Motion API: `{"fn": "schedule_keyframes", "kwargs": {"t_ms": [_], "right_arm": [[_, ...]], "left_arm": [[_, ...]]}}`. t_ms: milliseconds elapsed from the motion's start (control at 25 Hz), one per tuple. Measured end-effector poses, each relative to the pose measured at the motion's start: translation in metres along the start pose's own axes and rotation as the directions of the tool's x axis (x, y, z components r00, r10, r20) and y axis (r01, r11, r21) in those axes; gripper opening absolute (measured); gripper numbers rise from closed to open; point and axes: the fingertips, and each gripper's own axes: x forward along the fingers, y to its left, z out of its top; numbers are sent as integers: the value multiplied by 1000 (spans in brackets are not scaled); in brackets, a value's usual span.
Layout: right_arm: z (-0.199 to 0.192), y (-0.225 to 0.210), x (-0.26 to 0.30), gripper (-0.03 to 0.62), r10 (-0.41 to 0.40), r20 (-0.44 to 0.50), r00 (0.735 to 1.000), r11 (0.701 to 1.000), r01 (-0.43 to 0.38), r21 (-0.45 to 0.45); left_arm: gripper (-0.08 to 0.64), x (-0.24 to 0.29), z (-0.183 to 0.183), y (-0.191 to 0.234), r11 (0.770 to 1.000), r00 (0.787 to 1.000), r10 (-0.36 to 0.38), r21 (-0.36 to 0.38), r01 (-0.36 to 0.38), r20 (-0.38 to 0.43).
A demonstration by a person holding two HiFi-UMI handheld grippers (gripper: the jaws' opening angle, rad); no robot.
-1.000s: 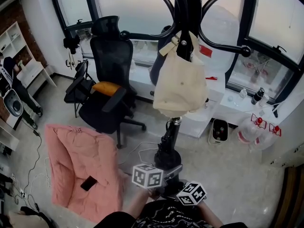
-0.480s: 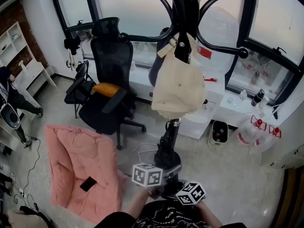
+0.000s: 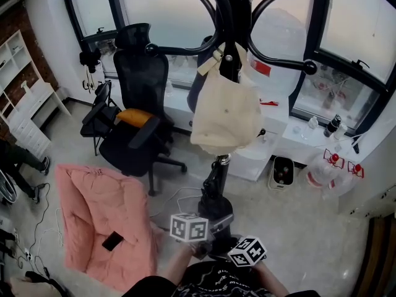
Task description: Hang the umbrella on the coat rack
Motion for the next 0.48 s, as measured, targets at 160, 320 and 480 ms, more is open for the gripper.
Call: {"fn": "schedule_keyframes", "kwargs": {"t_ms": [160,320,480], "right_arm": [[-1,-2,1,341,-4,-13,1000,1000,4,0],[-5,-4,1,348,-2,-30,1000,1000,2,4],[-7,-7,2,359,-22,-50,999,1000,21,-5]], "left_arm": [[278,1,-2,5,1000,1000,8,-13,-8,0],[278,2,-3,8,999,1000,9,-31,-9,3],[278,5,-4,8,1000,1000,12,-28,-12,-4]]}}
